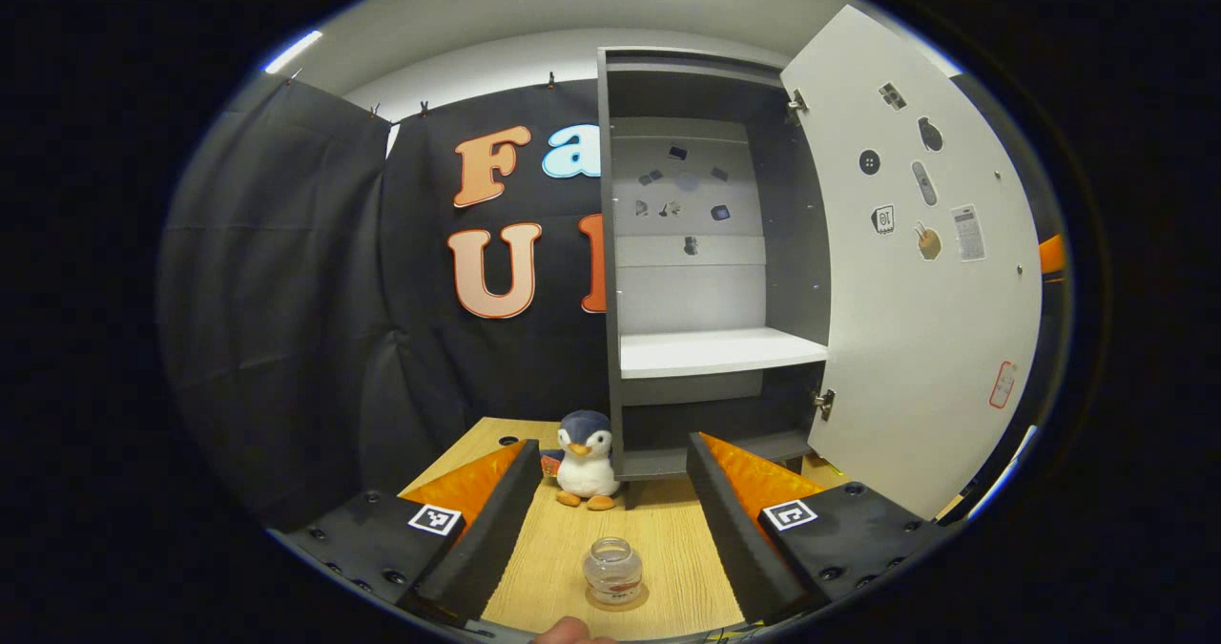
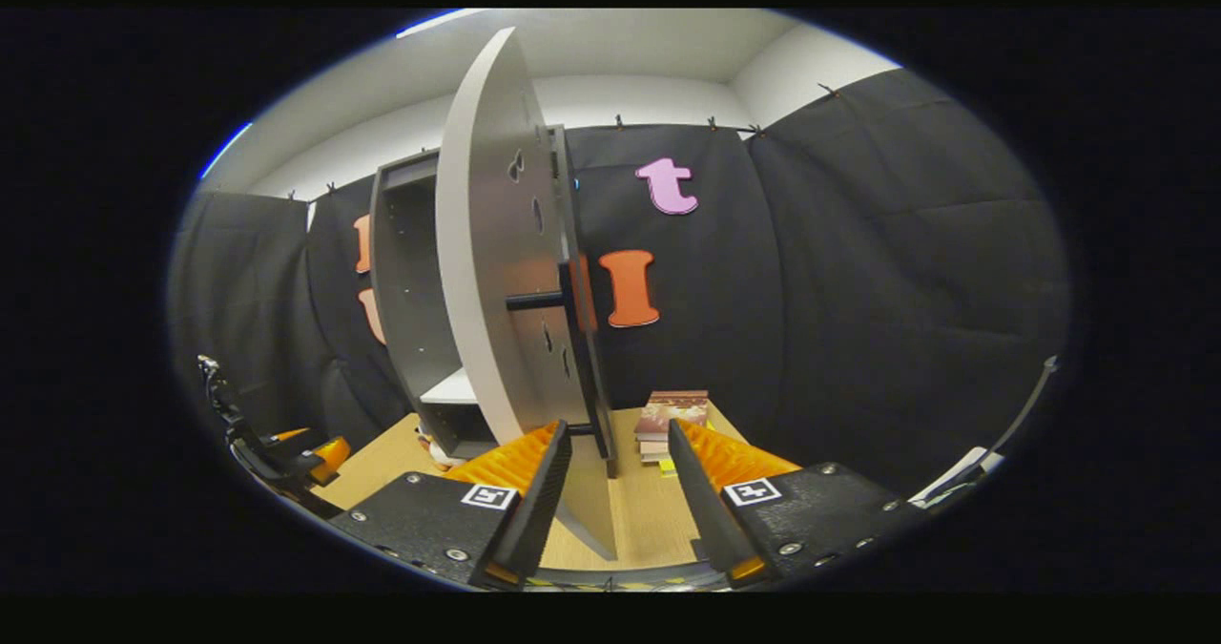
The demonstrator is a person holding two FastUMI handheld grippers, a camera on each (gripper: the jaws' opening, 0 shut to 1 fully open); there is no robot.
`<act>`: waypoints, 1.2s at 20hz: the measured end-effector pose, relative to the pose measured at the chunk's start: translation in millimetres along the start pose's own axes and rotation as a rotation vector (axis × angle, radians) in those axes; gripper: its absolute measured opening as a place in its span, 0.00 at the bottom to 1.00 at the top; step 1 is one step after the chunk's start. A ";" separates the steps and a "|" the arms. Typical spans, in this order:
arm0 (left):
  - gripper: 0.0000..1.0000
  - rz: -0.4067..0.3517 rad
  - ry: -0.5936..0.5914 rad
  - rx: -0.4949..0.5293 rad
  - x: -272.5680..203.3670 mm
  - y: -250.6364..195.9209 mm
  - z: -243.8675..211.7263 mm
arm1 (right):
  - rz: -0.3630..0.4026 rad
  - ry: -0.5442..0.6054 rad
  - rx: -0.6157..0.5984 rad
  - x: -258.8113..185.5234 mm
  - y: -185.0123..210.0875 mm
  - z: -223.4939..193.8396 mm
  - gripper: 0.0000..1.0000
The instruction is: Open the cabinet door with the right hand, grasp the bottle in the cabinet with the left hand and place it on the coaster, then close the cabinet door with the right hand.
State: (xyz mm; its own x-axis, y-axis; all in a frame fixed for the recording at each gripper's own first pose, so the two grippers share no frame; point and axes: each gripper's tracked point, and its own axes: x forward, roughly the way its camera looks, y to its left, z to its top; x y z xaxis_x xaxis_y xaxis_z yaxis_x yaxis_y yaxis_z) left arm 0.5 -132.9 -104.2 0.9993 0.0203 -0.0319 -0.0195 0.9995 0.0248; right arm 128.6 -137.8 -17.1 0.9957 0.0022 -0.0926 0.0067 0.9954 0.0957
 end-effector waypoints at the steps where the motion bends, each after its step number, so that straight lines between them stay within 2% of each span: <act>1: 0.99 0.013 0.003 -0.001 1.6 4.9 -2.3 | 0.000 -0.008 0.003 1.2 2.1 2.2 0.65; 7: 0.99 0.021 0.024 0.000 4.6 9.1 -10.1 | 0.033 -0.013 0.003 -0.5 18.4 -0.3 0.64; 18: 0.99 0.062 0.017 -0.014 7.4 30.3 -11.8 | 0.231 0.003 0.021 2.3 89.3 -5.6 0.65; 24: 1.00 0.098 0.022 -0.033 15.9 49.2 -14.5 | 0.268 0.007 0.005 12.4 109.3 -9.0 0.66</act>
State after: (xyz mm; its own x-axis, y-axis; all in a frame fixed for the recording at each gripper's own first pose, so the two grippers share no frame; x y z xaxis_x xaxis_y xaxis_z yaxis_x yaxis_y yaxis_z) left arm 15.0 -83.1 -118.0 0.9916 0.1184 -0.0527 -0.1188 0.9929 -0.0042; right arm 140.9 -28.0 -16.7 0.9613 0.2664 -0.0704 -0.2567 0.9587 0.1226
